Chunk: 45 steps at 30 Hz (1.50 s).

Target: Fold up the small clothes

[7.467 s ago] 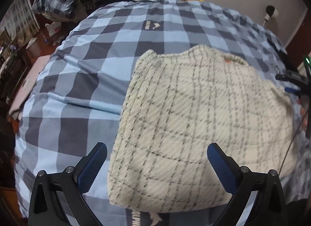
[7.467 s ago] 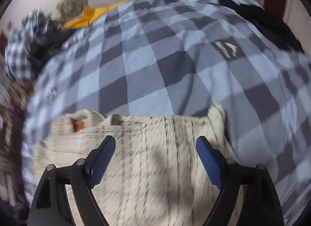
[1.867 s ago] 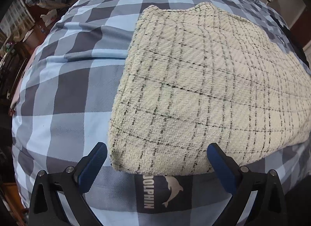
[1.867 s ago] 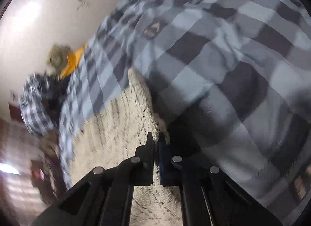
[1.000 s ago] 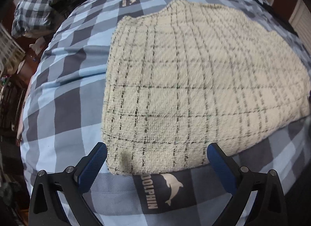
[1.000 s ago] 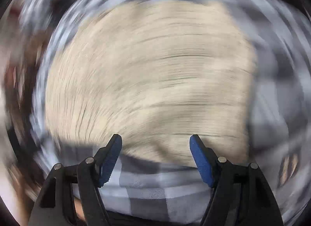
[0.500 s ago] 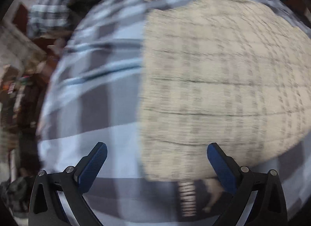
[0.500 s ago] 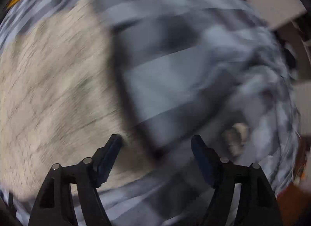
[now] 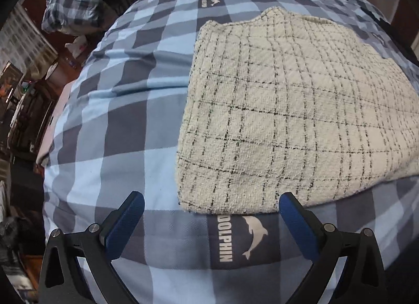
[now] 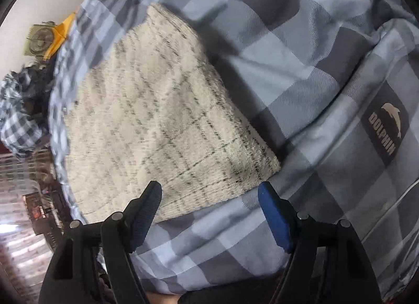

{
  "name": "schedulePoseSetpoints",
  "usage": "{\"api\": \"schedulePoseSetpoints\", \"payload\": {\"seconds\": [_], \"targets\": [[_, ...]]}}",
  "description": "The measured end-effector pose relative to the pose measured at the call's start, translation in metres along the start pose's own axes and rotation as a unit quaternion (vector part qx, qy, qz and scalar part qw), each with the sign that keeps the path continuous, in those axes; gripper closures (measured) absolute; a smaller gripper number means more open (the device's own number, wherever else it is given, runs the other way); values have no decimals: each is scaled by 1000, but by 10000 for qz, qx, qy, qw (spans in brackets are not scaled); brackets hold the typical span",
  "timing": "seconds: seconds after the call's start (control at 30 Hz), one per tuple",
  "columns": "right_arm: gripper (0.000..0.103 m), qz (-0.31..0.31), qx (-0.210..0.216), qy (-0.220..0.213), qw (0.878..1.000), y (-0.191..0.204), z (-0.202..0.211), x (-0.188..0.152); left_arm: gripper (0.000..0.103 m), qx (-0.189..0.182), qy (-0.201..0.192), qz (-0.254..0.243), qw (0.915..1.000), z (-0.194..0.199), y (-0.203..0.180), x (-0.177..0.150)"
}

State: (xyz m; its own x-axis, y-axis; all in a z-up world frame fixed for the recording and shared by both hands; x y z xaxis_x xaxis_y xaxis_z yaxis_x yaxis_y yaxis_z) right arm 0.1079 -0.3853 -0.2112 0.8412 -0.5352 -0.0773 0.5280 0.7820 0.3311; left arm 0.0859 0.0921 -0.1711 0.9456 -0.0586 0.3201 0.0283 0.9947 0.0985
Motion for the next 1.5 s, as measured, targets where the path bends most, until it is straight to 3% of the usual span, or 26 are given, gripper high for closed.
{"api": "schedulePoseSetpoints", "payload": {"seconds": [0.23,0.43,0.5,0.63,0.7,0.9,1.07,1.13,1.23,1.3,1.4,1.5], "targets": [[29,-312,-207,427,9984,-14,-28,11,0,-413,566,389,9968,-29,5,-3],[29,-728,332,700,9943,-37,-34,11,0,-584,930,641,9919,-53,10,-7],[29,-845,414,700,9931,-42,-31,11,0,-863,1051,992,9857,-60,18,-11],[29,-864,407,589,9937,-47,-23,11,4,-1692,1350,1909,9575,-71,31,-21],[29,-918,438,638,9928,-47,-23,10,6,-1833,1346,2085,9512,-73,37,-20],[29,-943,472,847,9908,-49,-24,7,34,-2007,1213,2100,9491,-74,45,-9],[30,-482,134,776,9957,-43,-29,12,71,-2056,1073,2167,9483,-68,48,3],[34,-312,9,688,9971,-36,-28,12,79,-2106,952,2272,9460,-64,57,7],[50,-64,-125,575,9982,-28,-26,12,84,-2202,901,2305,9435,-59,60,8],[77,103,-81,440,9989,-23,-22,12,86,-2190,866,2233,9459,-56,61,7],[86,296,-2,122,9995,-16,-11,14,89,-2301,704,2232,9446,-44,55,12],[88,356,358,-199,9985,-9,9,12,91,-2610,418,2268,9374,-20,53,16]]}}
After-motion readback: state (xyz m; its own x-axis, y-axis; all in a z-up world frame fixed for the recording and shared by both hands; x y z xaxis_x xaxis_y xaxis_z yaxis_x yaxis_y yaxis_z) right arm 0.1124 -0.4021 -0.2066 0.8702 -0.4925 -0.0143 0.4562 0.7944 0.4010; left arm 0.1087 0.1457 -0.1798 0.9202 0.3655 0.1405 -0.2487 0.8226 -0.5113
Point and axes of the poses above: each gripper's, at about its wrist camera, not at the fingertips, and z roughly against the way its jaws point, y to its left, x to its top, the point moved 8 cm from there along -z, roughly the way its jaws point, and after that the axes turned 3 degrees about -x, right-handed, at the moved point
